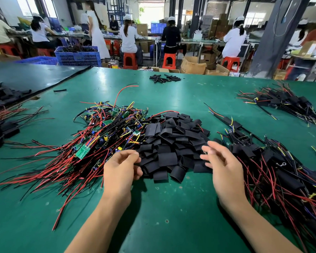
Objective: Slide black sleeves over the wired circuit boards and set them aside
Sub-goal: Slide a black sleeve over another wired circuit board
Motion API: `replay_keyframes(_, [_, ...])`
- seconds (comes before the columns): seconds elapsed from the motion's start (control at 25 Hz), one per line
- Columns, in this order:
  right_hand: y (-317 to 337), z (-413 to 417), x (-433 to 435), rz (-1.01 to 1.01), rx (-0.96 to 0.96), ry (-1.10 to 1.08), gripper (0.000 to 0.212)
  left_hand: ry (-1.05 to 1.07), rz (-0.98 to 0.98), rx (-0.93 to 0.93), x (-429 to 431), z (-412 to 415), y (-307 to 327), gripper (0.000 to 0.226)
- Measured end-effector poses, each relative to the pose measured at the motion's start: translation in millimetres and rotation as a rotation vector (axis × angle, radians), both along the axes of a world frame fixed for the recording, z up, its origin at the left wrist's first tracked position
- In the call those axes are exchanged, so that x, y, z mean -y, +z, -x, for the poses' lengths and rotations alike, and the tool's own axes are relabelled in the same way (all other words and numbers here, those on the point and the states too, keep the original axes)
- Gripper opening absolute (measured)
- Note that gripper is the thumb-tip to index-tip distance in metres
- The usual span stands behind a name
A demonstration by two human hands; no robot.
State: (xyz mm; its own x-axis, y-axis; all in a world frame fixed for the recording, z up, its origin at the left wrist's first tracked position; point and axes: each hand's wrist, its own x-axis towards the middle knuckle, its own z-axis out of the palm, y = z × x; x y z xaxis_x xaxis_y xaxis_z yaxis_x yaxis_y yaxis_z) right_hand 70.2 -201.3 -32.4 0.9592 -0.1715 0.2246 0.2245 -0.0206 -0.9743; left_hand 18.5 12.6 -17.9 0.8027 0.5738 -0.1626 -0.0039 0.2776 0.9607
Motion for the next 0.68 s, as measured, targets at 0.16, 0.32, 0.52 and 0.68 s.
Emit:
replay_keyframes(0.16, [0,10,-6,0.170,0.053,0.126,0.026,0.114,-0.161,0.020,-5,-1,-3,0.025])
replay_keyframes(0.32, [-1,10,-5,0.198,0.032,0.179,0.027,0.105,-0.218,-0.025,-10,-2,-5,0.028])
replay_keyframes(0.52, [-1,4,0,0.099,-0.024,0.190,0.031,0.091,-0.269,-0.041,-13,-2,-6,0.038])
replay_keyframes(0.68, [-3,5,-1,0.123,-0.022,0.221,0.033,0.020,-0.363,-0.090,-17,-5,-6,0.043])
